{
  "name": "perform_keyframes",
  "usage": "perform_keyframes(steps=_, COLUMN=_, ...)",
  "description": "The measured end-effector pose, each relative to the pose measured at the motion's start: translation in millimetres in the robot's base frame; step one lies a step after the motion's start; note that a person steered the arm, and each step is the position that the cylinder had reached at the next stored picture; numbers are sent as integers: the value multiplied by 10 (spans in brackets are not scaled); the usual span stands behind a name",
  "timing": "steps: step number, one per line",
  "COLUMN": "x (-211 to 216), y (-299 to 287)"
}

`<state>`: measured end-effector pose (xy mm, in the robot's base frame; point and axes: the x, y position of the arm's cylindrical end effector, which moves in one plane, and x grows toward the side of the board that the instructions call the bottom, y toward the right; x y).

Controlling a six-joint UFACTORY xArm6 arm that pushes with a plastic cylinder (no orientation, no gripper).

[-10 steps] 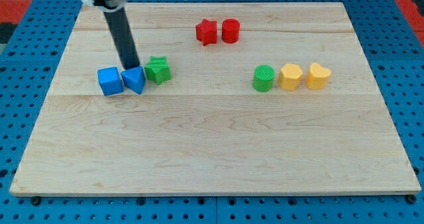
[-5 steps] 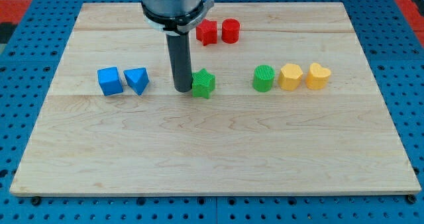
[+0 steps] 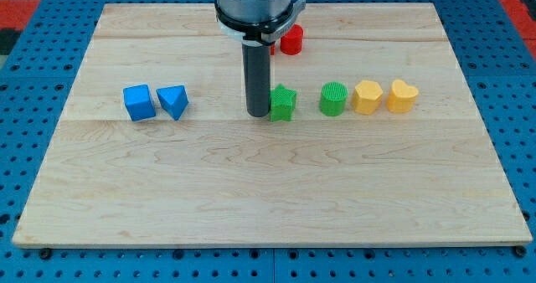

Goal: Push the green star closer to the green circle

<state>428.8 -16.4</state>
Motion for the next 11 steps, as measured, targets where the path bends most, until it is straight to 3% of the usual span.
perform_keyframes(steps=4, x=-206, y=-107)
perform_keyframes(steps=11, x=-57, y=-342)
